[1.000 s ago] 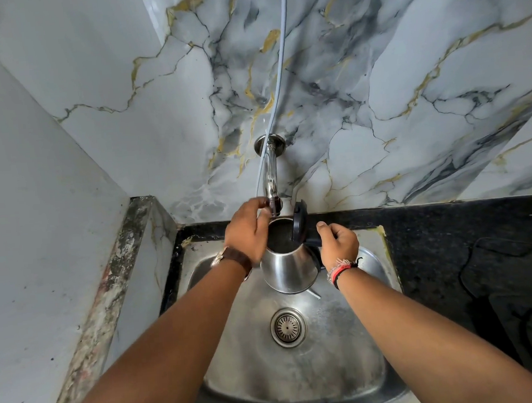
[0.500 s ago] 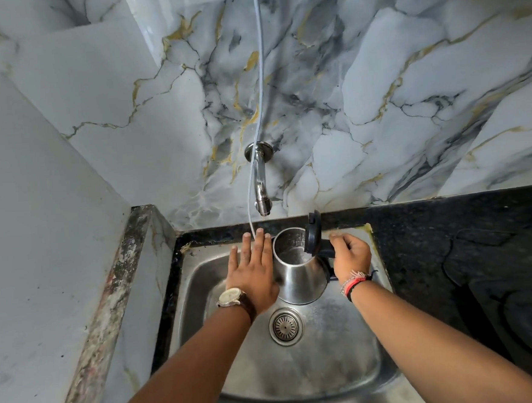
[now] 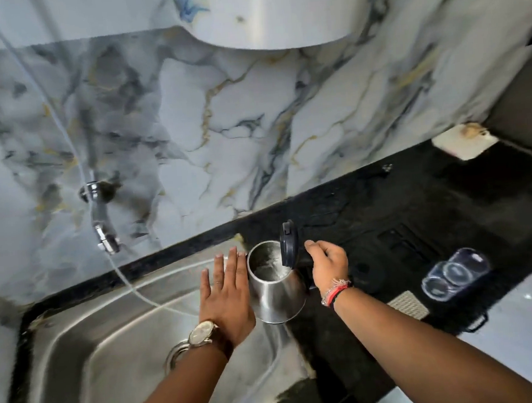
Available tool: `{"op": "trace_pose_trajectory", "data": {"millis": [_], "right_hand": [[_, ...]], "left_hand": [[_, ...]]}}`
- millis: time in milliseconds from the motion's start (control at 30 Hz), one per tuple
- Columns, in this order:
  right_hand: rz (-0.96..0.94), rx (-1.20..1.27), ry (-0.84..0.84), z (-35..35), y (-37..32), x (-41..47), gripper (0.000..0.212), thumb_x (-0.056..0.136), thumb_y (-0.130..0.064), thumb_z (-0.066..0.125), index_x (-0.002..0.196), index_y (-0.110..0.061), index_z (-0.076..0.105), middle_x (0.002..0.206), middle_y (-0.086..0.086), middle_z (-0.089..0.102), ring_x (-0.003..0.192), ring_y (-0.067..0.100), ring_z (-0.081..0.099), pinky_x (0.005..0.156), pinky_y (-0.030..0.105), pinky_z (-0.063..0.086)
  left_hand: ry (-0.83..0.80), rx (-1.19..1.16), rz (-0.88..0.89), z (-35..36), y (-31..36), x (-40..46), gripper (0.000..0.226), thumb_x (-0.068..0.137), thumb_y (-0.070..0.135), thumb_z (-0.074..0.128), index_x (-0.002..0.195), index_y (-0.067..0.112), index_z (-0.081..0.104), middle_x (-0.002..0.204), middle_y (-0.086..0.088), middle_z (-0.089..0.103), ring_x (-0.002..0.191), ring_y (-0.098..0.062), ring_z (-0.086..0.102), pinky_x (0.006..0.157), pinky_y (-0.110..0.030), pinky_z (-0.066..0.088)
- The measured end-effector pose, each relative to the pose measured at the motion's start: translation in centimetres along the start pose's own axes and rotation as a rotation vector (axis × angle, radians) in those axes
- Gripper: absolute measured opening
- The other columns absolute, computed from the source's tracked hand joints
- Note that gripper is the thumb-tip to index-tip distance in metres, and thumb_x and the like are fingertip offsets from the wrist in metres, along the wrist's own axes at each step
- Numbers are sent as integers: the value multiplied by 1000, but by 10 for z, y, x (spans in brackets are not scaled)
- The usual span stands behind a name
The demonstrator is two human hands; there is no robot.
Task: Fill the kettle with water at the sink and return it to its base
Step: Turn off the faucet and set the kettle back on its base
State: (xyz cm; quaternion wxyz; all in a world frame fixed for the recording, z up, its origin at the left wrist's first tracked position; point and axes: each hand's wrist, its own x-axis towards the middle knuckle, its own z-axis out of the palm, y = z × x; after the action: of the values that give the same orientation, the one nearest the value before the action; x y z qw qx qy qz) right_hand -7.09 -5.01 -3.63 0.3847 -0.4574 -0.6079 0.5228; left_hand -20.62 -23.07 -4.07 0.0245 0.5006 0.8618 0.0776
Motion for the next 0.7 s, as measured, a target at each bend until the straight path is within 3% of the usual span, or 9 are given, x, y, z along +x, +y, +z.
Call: {"op": "trace_pose_trajectory", "data": {"millis": [167,333,467,700], "right_hand": [[-39,-22,28,-95,11,53,53,82,-43,66,50,-16,33,49,-5,27,53,22,30,55,39,28],[-71,-50,-31,-172,31,117,52,88,-32,67,49,-19,34,48,-13,25,53,15,27,57,37,25],[-53,-69,-97,-208,55,160,50,84,-40,65,49,-20,36,47,-12,26,54,18,28,57,39,25],[-27,-36,-169,-229,76,195,49,84,-36,66,49,-19,35,48,-11,29,52,13,29,56,37,24]], "left_hand": [[2,-4,34,11,100,33,90,89,28,38,156,15,-20,162,-2,-28,151,-28,-21,120,-55,-12],[-32,33,-38,29,197,60,95,85,31,39,156,13,-20,165,-3,-24,154,-28,-13,120,-57,-11],[-94,65,-122,41,253,81,91,89,27,37,154,13,-25,162,-3,-30,152,-27,-20,119,-57,-15],[-179,80,-237,52,298,97,90,90,23,35,151,13,-30,162,-4,-33,150,-26,-26,120,-57,-15]]}}
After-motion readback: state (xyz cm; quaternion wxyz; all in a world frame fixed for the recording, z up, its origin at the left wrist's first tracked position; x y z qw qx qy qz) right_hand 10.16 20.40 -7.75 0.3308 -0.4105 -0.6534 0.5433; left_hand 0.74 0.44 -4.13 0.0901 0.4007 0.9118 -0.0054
